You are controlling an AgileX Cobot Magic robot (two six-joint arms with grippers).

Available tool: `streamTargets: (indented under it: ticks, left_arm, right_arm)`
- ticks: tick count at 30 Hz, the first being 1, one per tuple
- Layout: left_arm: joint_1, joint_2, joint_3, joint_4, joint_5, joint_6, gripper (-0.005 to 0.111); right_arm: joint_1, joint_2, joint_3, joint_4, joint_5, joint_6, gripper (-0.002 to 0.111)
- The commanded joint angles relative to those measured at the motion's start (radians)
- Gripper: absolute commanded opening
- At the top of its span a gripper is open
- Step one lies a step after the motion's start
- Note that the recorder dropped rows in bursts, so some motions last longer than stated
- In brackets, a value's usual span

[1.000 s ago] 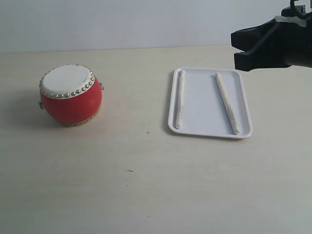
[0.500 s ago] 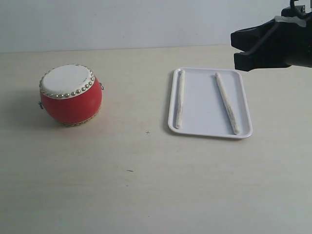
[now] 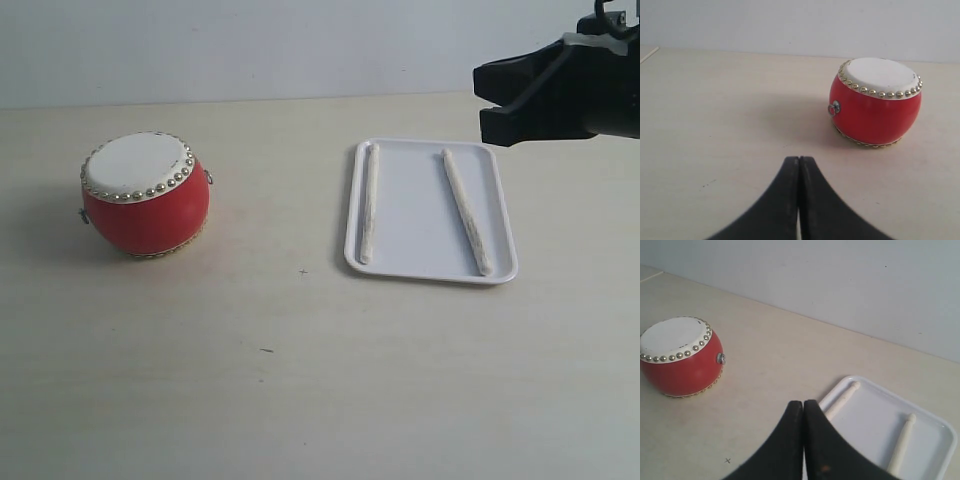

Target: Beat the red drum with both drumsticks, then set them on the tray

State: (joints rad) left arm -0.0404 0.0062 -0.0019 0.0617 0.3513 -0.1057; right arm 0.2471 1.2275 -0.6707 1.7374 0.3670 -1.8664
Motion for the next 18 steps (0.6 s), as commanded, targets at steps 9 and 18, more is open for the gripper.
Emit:
streamTargets:
  ticks: [9, 18]
  left_arm:
    - [0.002, -0.006, 0.002, 0.005, 0.003, -0.006, 0.0]
    - [0.002, -0.006, 0.002, 0.005, 0.003, -0.004, 0.0]
  right_arm:
    - [-0.003, -0.004, 0.006, 0.007, 0.0, -0.007, 0.0]
    - [-0.003, -0.034, 0.018, 0.007, -0.032, -0.005, 0.0]
